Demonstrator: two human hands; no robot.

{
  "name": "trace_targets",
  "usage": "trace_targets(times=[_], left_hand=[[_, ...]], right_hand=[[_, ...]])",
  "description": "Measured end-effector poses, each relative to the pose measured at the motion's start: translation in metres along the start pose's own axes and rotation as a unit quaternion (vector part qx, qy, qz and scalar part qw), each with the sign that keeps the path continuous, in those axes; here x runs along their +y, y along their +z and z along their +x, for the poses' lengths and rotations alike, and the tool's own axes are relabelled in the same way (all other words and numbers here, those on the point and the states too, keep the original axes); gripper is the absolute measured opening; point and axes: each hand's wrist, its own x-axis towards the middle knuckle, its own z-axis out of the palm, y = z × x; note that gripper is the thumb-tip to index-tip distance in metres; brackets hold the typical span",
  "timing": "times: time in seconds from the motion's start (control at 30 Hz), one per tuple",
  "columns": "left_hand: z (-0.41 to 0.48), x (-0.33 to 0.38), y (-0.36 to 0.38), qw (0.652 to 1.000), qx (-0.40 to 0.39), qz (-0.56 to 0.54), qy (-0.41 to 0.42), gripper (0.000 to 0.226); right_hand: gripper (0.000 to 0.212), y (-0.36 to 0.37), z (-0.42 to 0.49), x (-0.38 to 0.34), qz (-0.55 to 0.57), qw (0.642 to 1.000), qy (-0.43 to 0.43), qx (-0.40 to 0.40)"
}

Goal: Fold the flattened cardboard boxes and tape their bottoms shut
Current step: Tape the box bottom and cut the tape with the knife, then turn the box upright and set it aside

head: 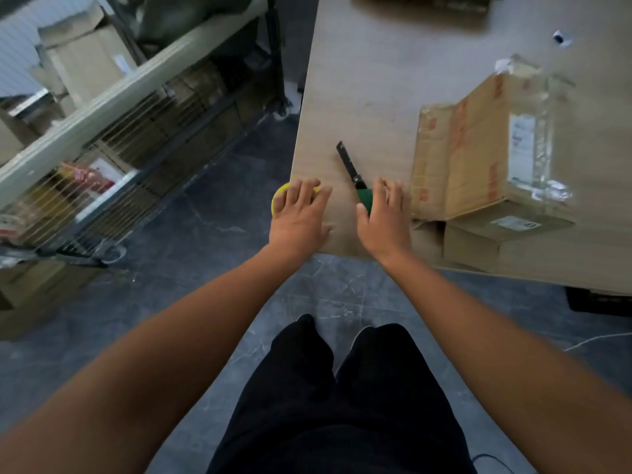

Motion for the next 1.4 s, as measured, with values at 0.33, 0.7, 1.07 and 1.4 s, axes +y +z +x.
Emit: trace_targets(times=[0.33, 0.7, 1.07, 1.4], left_hand=[[0.042, 0.158, -0.083, 0.972, 0.017, -0.189, 0.137, 0.059], [0.085, 0.269, -0.032, 0.957, -0.068, -0.267, 0.093, 0.072], [0.099, 0.262, -0.012, 0.829, -0.064, -0.553, -0.056, 0.058], [0.246, 0.263, -0.057, 0.946, -0.007, -0.324, 0.016, 0.066]], right_hand=[[0.062, -0.186, -0.027, 0.092, 0.058, 0.984, 0.007, 0.170], [0.081, -0.166, 0.014, 0.218, 0.062, 0.998, -0.027, 0.013], [0.098, -0.157, 0.038, 0.220, 0.454, 0.879, 0.145, -0.028], [0.074, -0.183, 0.057, 0.220, 0.389, 0.902, 0.158, -0.096]])
